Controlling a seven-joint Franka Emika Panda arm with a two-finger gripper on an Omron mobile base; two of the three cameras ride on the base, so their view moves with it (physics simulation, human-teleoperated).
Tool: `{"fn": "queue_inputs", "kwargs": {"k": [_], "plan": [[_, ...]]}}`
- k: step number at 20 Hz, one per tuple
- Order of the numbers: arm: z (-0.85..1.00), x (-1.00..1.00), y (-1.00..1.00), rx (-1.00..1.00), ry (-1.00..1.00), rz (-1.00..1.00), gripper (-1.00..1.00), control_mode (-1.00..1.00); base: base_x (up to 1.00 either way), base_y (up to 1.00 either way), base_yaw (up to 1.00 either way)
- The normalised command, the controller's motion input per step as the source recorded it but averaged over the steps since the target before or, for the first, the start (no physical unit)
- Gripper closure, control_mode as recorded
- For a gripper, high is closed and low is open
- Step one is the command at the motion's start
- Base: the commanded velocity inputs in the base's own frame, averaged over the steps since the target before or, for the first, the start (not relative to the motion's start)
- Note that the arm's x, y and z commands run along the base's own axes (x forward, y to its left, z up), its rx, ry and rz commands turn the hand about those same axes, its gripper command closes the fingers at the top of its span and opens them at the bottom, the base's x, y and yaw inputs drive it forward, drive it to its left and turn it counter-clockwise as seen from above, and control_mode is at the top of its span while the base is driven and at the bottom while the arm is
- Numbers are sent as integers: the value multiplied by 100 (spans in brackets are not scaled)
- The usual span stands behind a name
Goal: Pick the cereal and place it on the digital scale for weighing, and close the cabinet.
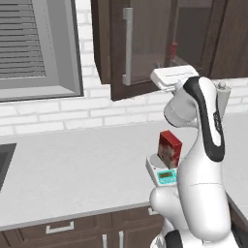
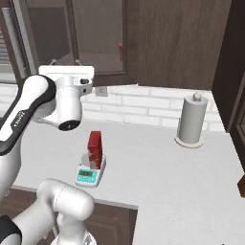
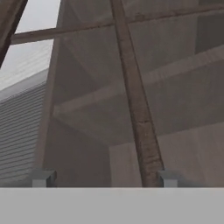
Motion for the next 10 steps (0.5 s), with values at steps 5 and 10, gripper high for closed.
{"fn": "queue_inputs", "kwargs": {"k": [5, 10], "plan": [[0, 69, 10, -1, 3, -4, -100, -100, 0, 0, 0], [-3, 77, 16, -1, 0, -3, -100, -100, 0, 0, 0]]}}
